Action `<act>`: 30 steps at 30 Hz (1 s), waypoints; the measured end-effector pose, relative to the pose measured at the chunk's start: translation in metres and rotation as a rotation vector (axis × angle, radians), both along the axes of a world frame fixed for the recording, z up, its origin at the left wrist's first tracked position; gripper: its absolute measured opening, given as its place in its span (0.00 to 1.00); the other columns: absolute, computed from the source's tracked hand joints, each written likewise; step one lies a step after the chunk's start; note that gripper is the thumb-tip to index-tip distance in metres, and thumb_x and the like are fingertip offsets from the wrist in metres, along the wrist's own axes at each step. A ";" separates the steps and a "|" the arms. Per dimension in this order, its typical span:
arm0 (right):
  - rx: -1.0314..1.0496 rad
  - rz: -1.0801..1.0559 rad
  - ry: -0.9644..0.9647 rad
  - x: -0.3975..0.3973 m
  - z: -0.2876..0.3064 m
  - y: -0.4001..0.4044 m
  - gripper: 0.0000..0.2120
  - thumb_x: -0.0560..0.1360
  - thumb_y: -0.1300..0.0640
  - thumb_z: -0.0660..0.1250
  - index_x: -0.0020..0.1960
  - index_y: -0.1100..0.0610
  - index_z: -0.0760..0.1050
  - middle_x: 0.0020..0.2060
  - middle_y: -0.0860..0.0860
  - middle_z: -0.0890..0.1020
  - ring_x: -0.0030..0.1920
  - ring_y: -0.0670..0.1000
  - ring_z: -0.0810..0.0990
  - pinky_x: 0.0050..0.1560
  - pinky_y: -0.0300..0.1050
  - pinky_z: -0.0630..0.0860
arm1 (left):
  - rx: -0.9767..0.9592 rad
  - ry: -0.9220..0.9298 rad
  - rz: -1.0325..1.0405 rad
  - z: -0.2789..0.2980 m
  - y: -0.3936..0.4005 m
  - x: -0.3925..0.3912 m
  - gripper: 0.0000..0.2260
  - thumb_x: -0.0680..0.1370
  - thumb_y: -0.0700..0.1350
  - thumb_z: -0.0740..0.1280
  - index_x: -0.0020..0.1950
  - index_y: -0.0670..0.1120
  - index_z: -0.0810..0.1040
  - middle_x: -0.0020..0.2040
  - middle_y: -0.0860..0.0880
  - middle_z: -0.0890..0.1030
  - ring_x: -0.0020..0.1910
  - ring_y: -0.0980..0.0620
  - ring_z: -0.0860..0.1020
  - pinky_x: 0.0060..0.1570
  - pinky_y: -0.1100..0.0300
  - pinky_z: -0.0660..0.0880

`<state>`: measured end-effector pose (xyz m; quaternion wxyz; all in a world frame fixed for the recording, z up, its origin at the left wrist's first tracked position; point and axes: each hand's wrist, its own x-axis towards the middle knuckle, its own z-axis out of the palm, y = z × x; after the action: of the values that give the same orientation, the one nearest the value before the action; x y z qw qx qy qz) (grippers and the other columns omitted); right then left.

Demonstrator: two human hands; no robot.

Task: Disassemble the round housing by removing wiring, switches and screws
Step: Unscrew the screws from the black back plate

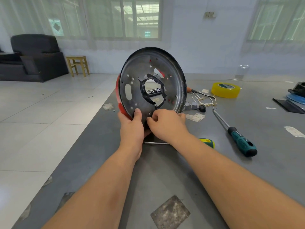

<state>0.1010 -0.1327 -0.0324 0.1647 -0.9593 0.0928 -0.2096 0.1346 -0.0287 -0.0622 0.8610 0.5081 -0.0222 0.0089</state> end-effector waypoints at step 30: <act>-0.055 0.088 -0.052 -0.008 0.000 0.000 0.09 0.77 0.49 0.62 0.40 0.50 0.72 0.42 0.49 0.81 0.49 0.55 0.77 0.49 0.52 0.64 | 0.065 -0.019 0.051 0.003 -0.001 -0.006 0.09 0.78 0.51 0.67 0.54 0.64 0.71 0.62 0.49 0.82 0.60 0.43 0.83 0.54 0.37 0.83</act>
<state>0.0933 -0.1326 -0.0326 0.1496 -0.9609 0.0402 -0.2293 0.1288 -0.0294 -0.0592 0.8432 0.5361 -0.0175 0.0351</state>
